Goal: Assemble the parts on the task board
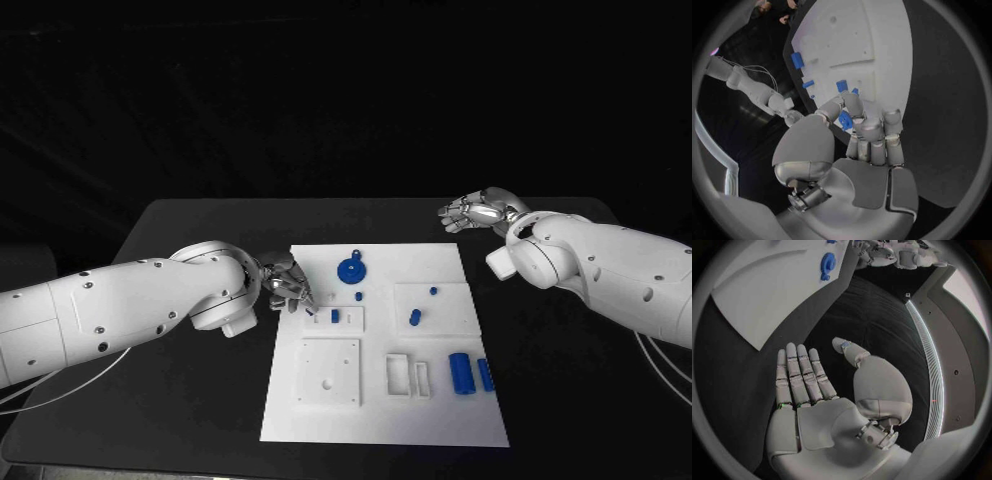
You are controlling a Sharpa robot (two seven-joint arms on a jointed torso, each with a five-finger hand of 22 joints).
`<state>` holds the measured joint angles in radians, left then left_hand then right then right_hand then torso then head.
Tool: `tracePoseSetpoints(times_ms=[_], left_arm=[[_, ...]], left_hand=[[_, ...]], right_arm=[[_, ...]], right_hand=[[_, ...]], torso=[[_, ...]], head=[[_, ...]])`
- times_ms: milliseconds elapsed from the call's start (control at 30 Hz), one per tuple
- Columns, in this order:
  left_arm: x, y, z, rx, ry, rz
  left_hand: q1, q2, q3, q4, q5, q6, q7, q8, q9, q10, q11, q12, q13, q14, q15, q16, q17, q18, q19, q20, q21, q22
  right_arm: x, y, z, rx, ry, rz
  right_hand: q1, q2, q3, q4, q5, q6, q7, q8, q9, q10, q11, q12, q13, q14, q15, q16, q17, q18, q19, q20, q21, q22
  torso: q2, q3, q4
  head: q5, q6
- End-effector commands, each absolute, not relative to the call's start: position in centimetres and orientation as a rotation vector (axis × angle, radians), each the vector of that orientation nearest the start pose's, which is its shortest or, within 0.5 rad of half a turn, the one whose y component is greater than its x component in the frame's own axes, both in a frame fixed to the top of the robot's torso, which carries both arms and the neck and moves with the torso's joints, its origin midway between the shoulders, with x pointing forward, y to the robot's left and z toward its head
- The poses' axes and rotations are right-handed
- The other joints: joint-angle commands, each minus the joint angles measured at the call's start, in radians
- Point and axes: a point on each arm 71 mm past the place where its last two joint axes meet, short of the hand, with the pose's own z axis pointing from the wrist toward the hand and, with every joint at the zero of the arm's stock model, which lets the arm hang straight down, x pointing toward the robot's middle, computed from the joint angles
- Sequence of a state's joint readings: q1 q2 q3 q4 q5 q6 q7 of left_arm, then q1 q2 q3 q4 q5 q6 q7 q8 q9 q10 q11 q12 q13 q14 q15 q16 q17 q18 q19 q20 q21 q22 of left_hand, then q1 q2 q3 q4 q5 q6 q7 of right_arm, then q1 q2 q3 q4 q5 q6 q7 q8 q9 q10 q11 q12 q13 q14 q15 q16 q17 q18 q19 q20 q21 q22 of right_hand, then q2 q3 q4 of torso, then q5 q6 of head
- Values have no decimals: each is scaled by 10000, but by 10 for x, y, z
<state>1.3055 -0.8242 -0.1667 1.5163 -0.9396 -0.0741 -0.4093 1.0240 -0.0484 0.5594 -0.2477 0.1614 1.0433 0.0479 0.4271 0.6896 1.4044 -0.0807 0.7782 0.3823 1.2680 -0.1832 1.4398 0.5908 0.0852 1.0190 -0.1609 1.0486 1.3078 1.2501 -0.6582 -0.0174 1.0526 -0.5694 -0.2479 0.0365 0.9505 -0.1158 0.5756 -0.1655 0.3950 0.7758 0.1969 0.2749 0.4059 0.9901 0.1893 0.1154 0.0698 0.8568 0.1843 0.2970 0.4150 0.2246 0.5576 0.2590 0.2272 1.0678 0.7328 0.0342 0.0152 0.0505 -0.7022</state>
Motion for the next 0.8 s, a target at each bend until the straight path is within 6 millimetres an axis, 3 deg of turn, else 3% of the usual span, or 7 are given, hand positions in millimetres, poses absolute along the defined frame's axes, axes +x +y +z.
tracePoseSetpoints(times_ms=[33, 800], left_arm=[[484, 208, -210, -2786, 21369, -5527], [480, 202, -215, -1777, 21124, -5139]], left_hand=[[-41, -63, 2, 80, -59, 513, -245, 210, 146, 67, -51, 32, -18, 77, -104, 19, -9, -118, 62, -1025, -26, 49], [-135, -132, -52, 250, 47, 792, -330, 477, 329, 255, -105, 135, 20, 215, -148, 126, 45, -103, 152, -1076, 34, 88]], right_arm=[[574, -256, -184, 7501, 16668, 9413], [574, -256, -184, 7497, 16677, 9419]], right_hand=[[-76, -8, -18, 24, 57, -77, 229, 66, -11, 20, 56, -61, -12, -76, -2, 49, -18, 188, -45, 60, -56, 10], [-67, -9, -20, 6, 68, -83, 231, 71, -17, 16, 59, -68, -12, -86, 1, 51, -28, 190, -52, 63, -65, 16]], torso=[[2, 2, 5], [2, 7, -5]], head=[[10, -11], [26, -58]])
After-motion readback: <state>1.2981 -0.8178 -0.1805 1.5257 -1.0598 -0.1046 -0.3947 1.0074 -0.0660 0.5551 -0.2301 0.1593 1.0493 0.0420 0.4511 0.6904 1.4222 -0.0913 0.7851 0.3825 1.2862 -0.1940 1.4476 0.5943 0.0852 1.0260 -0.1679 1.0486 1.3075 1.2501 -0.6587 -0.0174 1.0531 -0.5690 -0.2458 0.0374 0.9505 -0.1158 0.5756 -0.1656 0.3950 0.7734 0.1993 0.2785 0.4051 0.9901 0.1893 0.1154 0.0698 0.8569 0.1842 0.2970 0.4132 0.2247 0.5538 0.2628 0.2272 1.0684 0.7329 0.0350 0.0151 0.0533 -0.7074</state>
